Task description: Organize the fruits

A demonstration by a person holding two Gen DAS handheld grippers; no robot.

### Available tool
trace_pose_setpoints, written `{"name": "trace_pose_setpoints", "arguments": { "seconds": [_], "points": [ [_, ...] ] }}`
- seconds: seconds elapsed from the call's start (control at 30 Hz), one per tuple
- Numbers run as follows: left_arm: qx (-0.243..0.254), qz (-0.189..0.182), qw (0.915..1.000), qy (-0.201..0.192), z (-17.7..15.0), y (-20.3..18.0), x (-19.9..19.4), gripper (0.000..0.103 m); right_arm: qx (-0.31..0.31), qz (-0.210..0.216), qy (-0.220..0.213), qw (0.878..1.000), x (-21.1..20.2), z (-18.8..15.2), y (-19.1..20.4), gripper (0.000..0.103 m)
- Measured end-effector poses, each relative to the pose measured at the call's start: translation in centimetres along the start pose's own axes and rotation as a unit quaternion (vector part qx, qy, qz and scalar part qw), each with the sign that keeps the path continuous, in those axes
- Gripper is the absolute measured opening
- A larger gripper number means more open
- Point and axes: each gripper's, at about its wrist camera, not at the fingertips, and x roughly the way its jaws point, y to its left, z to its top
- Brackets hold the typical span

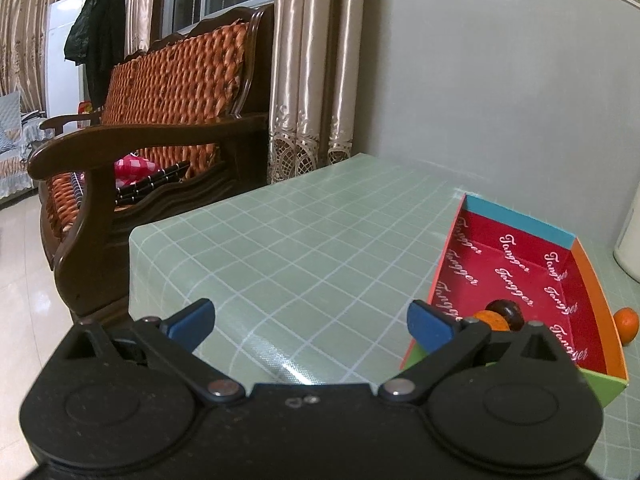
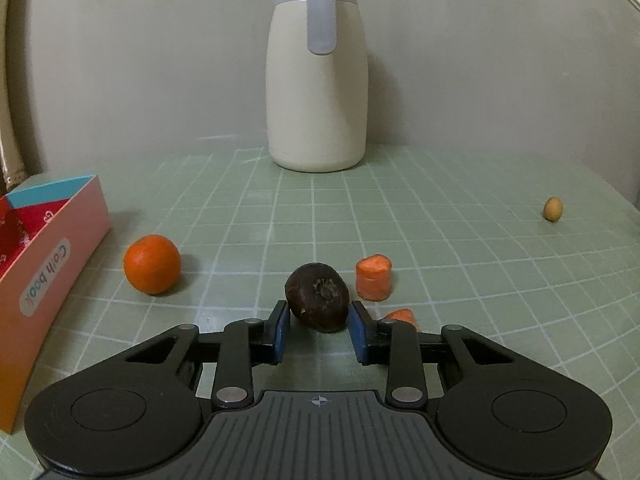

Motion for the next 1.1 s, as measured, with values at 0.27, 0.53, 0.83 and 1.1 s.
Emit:
{"name": "trace_pose_setpoints", "arguments": {
  "seconds": [0.27, 0.53, 0.83, 1.1],
  "points": [
    [-0.005, 0.004, 1.0, 0.001, 0.0, 0.1, 0.1, 0.097, -0.001, 0.026, -0.014, 1.0, -0.5, -0.2, 0.2, 0.031],
    [-0.017, 0.011, 0.9998, 0.002, 0.0, 0.7, 0.2, 0.097, -0.001, 0.145, -0.09, 0.985, -4.5, 0.3, 1.9, 0.014],
    [-0.02, 0.016, 0.9997, 0.004, 0.0, 1.1, 0.2, 0.097, -0.065, 0.175, -0.086, 0.979, -5.5, 0.1, 6.5, 0.014],
    [-0.017, 0.007, 0.9998, 0.006, 0.0, 0.6, 0.2, 0.097, -0.058, 0.159, -0.071, 0.983, -4.8, -0.5, 6.4, 0.089]
  ]
}}
